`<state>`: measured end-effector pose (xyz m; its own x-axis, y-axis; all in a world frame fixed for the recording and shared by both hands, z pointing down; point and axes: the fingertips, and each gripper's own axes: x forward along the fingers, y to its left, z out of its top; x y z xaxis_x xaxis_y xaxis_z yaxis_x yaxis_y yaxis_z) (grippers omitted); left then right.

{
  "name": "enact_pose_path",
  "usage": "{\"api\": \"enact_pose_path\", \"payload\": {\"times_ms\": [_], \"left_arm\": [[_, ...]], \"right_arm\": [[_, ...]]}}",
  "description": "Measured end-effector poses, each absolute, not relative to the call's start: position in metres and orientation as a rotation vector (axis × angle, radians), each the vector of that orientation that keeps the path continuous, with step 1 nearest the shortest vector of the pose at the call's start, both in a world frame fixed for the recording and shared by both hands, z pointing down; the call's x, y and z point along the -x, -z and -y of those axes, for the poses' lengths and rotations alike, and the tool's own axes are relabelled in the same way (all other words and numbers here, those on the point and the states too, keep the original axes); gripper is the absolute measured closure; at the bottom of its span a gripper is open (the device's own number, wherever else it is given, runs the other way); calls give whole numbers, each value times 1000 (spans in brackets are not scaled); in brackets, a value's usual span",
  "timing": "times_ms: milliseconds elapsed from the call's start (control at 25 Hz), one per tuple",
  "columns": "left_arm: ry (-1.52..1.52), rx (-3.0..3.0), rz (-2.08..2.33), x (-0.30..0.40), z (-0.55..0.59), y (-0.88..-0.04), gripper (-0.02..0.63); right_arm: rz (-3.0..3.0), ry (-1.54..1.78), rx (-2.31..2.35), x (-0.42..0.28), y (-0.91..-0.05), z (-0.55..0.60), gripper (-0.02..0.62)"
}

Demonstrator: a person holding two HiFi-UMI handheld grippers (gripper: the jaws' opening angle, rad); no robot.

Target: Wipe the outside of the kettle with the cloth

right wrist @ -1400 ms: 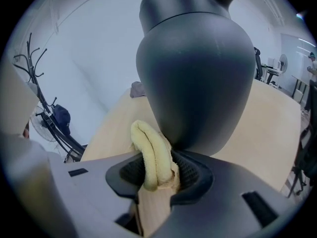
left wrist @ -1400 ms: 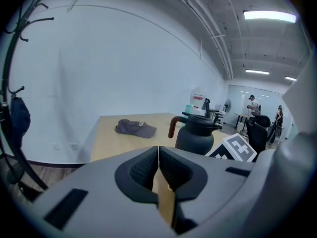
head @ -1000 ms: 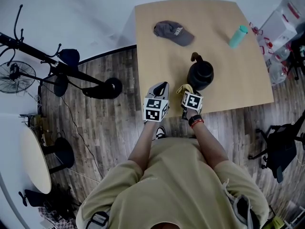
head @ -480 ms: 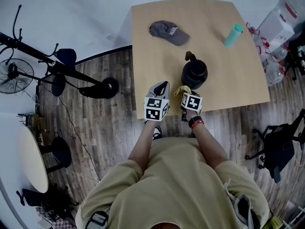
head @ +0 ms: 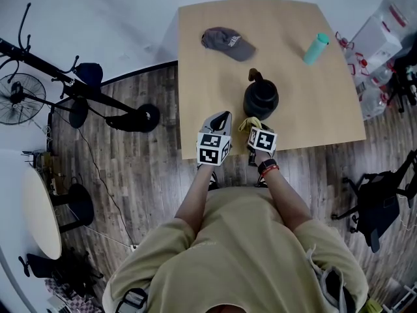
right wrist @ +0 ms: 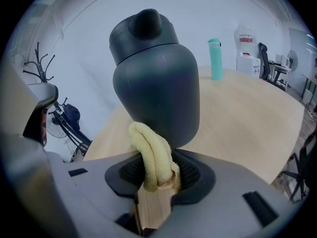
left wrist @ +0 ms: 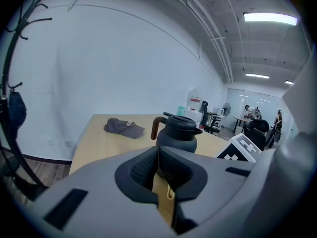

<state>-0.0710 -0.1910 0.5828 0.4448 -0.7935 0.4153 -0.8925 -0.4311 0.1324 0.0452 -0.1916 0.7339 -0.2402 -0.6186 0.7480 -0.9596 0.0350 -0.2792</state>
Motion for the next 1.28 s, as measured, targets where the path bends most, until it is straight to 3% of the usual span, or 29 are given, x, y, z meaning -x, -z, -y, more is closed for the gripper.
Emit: {"api": "enact_pose_path", "payload": {"times_ms": [1280], "left_arm": [[-423,-2356,1403,-27,190,-604,581]], "right_arm": [[1871,-967,-1700,-168,-733,232,460]]}}
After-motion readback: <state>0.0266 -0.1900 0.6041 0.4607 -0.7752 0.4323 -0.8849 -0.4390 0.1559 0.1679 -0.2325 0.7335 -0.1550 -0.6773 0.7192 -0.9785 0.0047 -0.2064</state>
